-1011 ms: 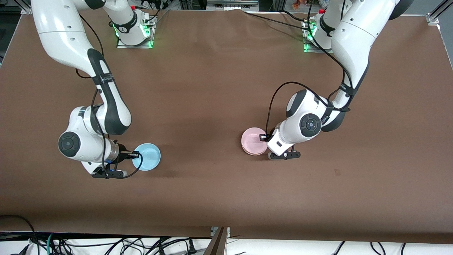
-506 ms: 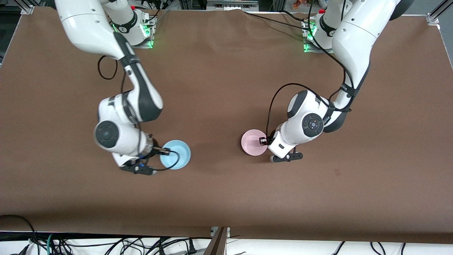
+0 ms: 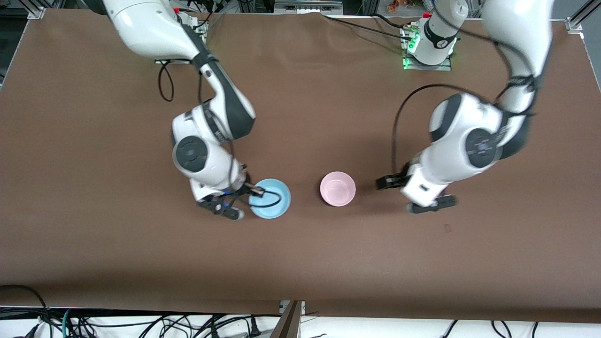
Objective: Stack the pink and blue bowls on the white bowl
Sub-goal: 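Lower the blue bowl into the pink bowl with the right gripper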
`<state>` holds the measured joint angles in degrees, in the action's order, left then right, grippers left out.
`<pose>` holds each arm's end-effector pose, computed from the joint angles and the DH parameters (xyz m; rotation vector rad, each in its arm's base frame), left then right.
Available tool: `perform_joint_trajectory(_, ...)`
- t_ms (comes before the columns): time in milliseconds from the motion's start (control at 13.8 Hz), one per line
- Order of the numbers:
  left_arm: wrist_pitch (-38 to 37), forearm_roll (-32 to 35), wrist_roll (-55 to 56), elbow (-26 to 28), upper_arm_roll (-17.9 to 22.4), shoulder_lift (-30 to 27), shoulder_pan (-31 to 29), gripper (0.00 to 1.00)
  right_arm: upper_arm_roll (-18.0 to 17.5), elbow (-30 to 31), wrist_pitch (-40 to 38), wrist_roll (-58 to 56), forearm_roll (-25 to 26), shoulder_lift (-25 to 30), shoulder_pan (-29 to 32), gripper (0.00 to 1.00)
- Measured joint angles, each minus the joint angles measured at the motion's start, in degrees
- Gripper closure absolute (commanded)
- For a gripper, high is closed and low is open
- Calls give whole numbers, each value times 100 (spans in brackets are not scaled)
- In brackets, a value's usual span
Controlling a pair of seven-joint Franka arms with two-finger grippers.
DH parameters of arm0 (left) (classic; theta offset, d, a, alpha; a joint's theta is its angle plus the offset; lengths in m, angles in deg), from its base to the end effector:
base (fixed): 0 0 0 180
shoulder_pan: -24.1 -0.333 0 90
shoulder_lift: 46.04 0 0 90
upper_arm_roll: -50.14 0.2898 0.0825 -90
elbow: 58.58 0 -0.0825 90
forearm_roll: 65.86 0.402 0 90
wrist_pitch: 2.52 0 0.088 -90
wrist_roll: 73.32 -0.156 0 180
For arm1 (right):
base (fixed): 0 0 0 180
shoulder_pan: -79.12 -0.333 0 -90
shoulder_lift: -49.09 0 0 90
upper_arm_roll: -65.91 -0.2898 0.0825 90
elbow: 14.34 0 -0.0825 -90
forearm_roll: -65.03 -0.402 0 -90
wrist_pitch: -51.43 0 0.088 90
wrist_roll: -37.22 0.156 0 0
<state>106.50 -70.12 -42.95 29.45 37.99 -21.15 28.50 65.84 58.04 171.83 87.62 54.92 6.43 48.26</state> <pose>0.6496 -0.1894 0.3259 2.9839 0.4268 -0.1774 0.6430 0.4035 0.2490 -2.8955 0.6210 0.0469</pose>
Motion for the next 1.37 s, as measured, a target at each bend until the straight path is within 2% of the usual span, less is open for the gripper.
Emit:
perform_joint_trajectory(217, -902, 3, -189, -109, 541, -543, -114, 0, -35, -2, 654, 1091, -4, -187, -599, 100)
perform_joint_trajectory(361, -1548, 7, -597, -397, 664, -699, -228, 0, -81, -66, 1035, 1787, -5, -353, -917, 100)
perform_joint_trajectory(578, -2010, 21, -1067, -684, 937, -802, -358, 0, -97, -385, 1281, 2446, -5, -684, -1266, 100)
perform_joint_trajectory(794, -2393, 31, -1746, -851, 1000, -900, -585, 0, -96, -549, 1388, 2517, -5, -899, -1308, 100)
perform_joint_trajectory(1011, -2805, 441, -2089, -1153, 976, -974, -598, 0, -96, -576, 1579, 2516, -5, -1040, -1307, 100)
perform_joint_trajectory(1372, -2865, 482, -2169, -1197, 973, -977, -575, 0, -93, -581, 1851, 2512, 2, -1221, -1307, 100)
